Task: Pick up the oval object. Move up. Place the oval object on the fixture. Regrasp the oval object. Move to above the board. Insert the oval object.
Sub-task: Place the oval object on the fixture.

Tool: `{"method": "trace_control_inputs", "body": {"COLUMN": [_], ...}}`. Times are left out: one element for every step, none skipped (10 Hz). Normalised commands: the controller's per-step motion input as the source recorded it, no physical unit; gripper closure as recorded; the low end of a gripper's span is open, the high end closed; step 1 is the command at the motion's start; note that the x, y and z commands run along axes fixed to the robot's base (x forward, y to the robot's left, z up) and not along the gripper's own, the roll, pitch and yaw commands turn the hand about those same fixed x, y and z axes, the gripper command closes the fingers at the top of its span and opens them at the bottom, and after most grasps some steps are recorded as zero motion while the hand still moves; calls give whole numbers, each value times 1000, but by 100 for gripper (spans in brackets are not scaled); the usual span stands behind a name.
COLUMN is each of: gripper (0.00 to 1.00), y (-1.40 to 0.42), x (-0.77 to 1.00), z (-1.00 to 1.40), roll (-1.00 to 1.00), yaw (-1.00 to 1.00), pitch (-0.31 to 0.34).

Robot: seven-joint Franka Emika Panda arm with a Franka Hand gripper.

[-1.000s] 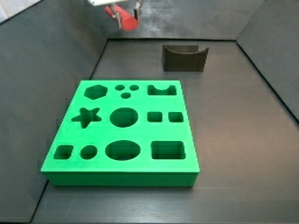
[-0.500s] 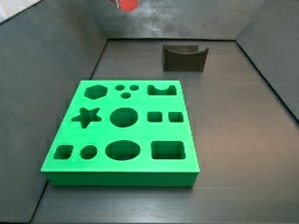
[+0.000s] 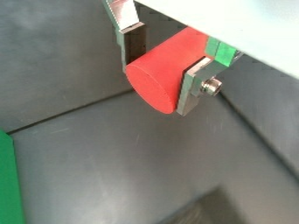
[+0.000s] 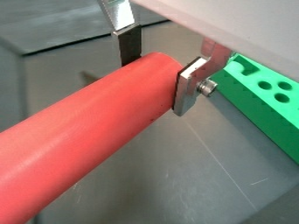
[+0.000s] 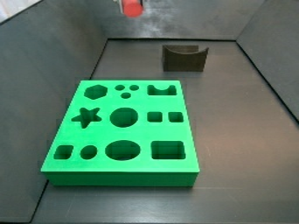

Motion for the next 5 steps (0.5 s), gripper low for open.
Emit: {"method": "trace_control_inputs", "body": {"gripper": [100, 100, 100, 100, 100], "y": [-407, -363, -329, -277, -230], "x": [1000, 1000, 1000, 1000, 1000], "z": [-283, -269, -258, -226, -198], "roll": [26, 56, 77, 111, 130], "yaw": [-1000, -757, -587, -327, -168], "pitch": [12, 7, 3, 9, 12]}}
